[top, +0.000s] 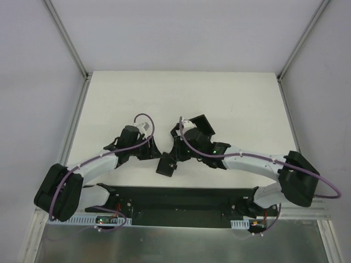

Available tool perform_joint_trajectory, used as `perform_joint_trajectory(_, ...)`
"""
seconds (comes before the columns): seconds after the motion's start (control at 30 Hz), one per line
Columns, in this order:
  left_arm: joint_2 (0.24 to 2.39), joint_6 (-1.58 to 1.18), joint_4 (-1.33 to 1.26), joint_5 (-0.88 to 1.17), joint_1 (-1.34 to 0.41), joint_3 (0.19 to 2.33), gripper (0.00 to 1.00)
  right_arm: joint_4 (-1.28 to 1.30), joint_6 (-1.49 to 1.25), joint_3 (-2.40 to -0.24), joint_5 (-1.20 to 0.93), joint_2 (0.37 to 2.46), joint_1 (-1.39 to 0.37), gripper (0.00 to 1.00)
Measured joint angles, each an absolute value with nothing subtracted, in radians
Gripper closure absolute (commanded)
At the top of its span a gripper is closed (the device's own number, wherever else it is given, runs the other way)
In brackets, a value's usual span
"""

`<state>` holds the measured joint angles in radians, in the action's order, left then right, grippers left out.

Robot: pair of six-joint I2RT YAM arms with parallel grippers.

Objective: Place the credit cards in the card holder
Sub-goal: Open the card holder at the center of the board.

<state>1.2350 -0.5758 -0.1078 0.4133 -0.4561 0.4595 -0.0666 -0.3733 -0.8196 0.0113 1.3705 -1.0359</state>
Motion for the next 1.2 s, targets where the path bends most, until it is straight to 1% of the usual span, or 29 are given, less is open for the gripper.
perform_joint_trajectory(0.13,1.143,-0.589,-0.061,0.349,-0.456,0.428,0.56,-0.015,-0.382,-0.881,0.034,1.500,-1.046,0.76)
perform_joint_trajectory(0.27,1.132,-0.589,-0.036,0.329,-0.456,0.415,0.56,0.040,-0.378,-0.937,0.039,1.589,-1.051,0.75)
perform_joint_trajectory(0.37,1.146,-0.589,-0.023,0.329,-0.456,0.414,0.55,0.062,-0.374,-0.965,0.037,1.620,-1.052,0.76)
perform_joint_trajectory(0.6,1.192,-0.584,-0.017,0.332,-0.456,0.418,0.55,0.114,-0.372,-0.964,0.022,1.634,-1.052,0.77)
perform_joint_trajectory(0.87,1.226,-0.573,-0.018,0.337,-0.456,0.443,0.55,0.146,-0.373,-0.849,0.024,1.592,-1.052,0.82)
perform_joint_trajectory(0.97,1.230,-0.564,-0.017,0.338,-0.456,0.447,0.55,0.167,-0.373,-0.841,0.034,1.574,-1.050,0.75)
perform_joint_trajectory(1.1,1.230,-0.562,-0.017,0.337,-0.456,0.448,0.56,0.166,-0.373,-0.849,0.039,1.544,-1.048,0.73)
perform_joint_trajectory(1.2,1.230,-0.562,-0.017,0.331,-0.456,0.448,0.55,0.162,-0.373,-0.908,0.033,1.566,-1.049,0.73)
